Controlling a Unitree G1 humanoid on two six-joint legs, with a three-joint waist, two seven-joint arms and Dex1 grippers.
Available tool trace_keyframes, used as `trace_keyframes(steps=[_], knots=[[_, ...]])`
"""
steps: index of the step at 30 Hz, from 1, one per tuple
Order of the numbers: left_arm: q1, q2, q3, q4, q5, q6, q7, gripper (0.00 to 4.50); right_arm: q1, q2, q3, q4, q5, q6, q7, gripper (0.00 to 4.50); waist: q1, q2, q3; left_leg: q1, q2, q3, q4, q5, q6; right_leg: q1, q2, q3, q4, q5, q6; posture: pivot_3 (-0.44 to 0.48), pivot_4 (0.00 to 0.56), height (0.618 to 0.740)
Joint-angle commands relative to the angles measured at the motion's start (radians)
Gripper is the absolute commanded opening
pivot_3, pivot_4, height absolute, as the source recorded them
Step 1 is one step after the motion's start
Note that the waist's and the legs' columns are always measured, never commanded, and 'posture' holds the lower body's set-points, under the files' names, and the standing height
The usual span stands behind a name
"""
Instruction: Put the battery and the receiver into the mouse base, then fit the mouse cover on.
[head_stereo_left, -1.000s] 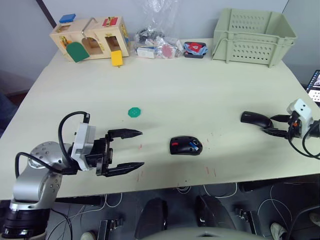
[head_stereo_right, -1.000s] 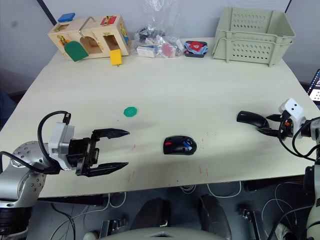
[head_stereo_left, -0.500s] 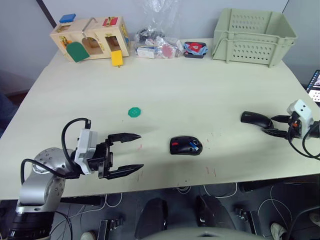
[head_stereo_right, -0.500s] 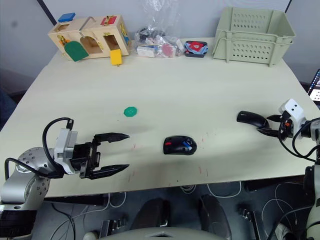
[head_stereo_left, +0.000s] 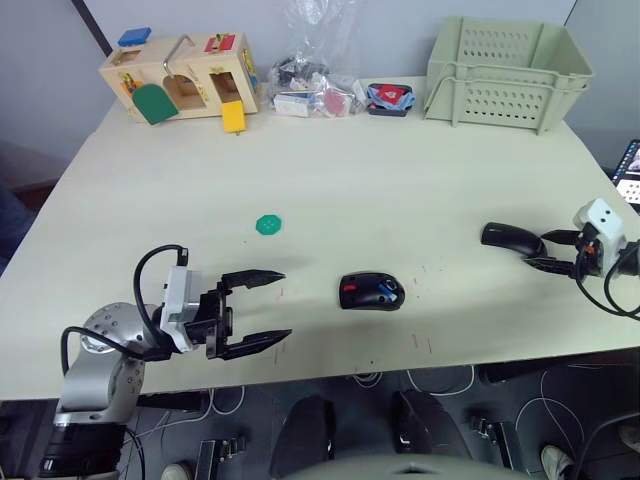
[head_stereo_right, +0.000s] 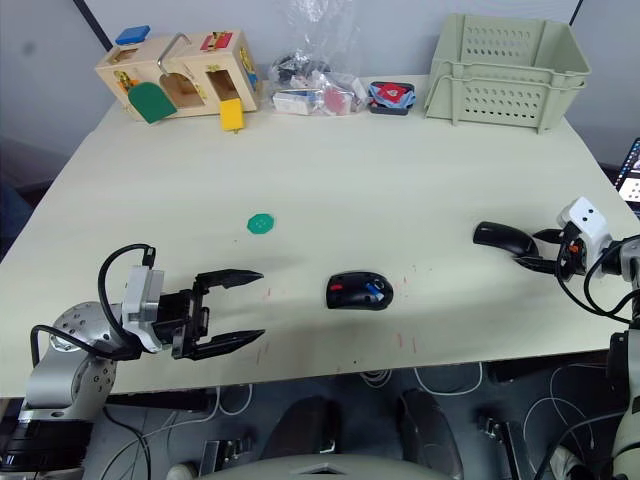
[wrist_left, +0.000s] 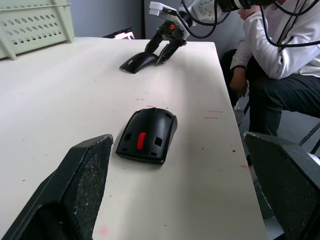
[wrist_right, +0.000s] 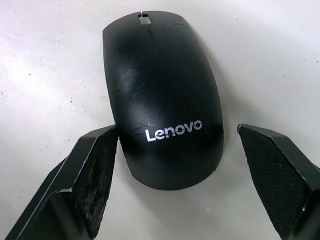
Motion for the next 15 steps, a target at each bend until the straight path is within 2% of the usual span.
trace_keyframes(steps=[1,15], knots=[[-0.009,0.007,0.008,-0.004,0.004,-0.021,-0.002,4.5,-0.027,-0.005,-0.024,-0.007,0.02,-0.017,0.017,4.0,0.0,0.0,0.0,0.0,0.0,0.0,0.0,0.0,0.0,0.0,0.0,0.0,0.0,0.0,0.0,0.0,0.15,0.74],[-0.024,0.011,0.008,0.01,-0.004,-0.008,-0.012,4.5,-0.035,-0.002,-0.025,-0.008,0.02,-0.016,0.047,4.0,0.0,0.0,0.0,0.0,0.0,0.0,0.0,0.0,0.0,0.0,0.0,0.0,0.0,0.0,0.0,0.0,0.15,0.74]])
